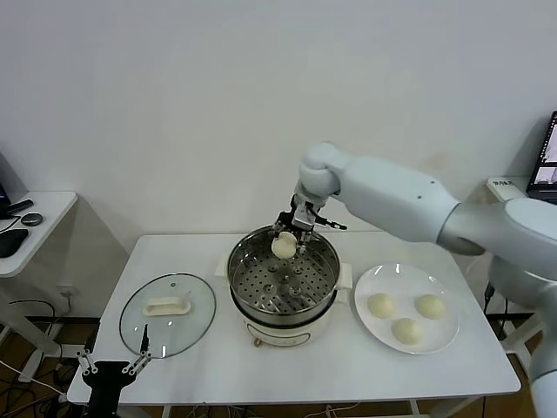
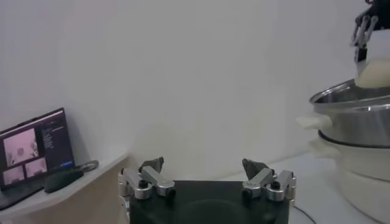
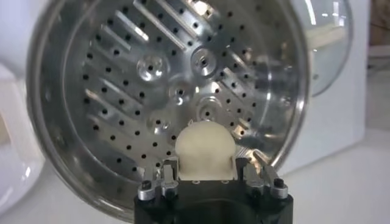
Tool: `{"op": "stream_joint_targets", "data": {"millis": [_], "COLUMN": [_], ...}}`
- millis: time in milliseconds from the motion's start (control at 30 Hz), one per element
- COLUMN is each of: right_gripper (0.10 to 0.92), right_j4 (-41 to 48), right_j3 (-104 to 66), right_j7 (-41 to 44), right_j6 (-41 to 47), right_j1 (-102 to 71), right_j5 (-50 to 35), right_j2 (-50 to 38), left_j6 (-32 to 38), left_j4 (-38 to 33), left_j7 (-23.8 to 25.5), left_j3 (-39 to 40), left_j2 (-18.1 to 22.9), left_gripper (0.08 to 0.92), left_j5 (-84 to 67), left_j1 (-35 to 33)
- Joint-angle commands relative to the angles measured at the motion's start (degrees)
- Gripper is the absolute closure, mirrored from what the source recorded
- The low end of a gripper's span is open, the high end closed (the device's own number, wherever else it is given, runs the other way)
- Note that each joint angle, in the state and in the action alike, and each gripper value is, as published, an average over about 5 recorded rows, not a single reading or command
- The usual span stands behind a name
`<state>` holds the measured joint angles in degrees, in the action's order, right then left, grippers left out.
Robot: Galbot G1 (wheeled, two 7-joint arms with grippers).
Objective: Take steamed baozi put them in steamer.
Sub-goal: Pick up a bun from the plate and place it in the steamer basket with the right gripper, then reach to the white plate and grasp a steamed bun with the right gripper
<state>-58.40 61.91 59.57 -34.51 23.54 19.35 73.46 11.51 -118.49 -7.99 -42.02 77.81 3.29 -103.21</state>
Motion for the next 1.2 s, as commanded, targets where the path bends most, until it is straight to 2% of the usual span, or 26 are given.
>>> {"op": "stream_joint_targets", "data": {"millis": [33, 300, 533, 667, 833, 967, 1100, 1200], "right_gripper": [0.463, 0.446, 0.299, 0.218, 0.203, 0.203, 0.203, 0.203], "right_j4": [7.6, 10.3, 9.7, 4.3, -9.2, -19.4, -29.1, -34.4], "right_j3": [-2.2, -4.0, -3.8, -1.2, 4.4, 9.1, 11.7, 12.4], "right_j7": [-2.5, -3.9, -4.5, -2.6, 2.2, 4.6, 4.9, 5.0], "right_j6": [-7.1, -9.0, -9.8, -6.6, 6.4, 24.3, 43.1, 51.5], "right_j1": [-3.7, -5.5, -5.0, -1.6, 7.9, 15.8, 19.3, 18.8], "right_j5": [10.9, 12.1, 9.4, -0.5, -16.7, -26.7, -29.7, -28.6], "right_j2": [4.1, 5.7, 5.9, 3.3, -4.6, -13.9, -23.6, -30.3], "left_j6": [0.1, 0.0, 0.1, 0.1, 0.0, -0.7, -3.0, -5.2], "left_j4": [0.4, 0.4, 0.4, 0.1, -0.7, -1.8, -2.9, -3.4], "left_j7": [0.0, 0.0, -0.2, -0.2, -0.2, -0.3, -0.7, -0.8], "left_j3": [-0.1, -0.3, -0.5, -0.4, -0.6, -0.5, -0.3, -0.3], "left_j2": [-0.1, -0.3, -0.3, -0.2, -0.3, -0.6, -1.3, -1.8], "left_gripper": [0.177, 0.177, 0.177, 0.177, 0.177, 0.177, 0.177, 0.177], "left_j5": [-0.1, -0.1, -0.2, -0.2, -0.3, -0.9, -1.6, -2.0], "left_j1": [0.2, 0.5, 0.3, 0.0, -0.4, -0.8, -0.8, -0.4]}}
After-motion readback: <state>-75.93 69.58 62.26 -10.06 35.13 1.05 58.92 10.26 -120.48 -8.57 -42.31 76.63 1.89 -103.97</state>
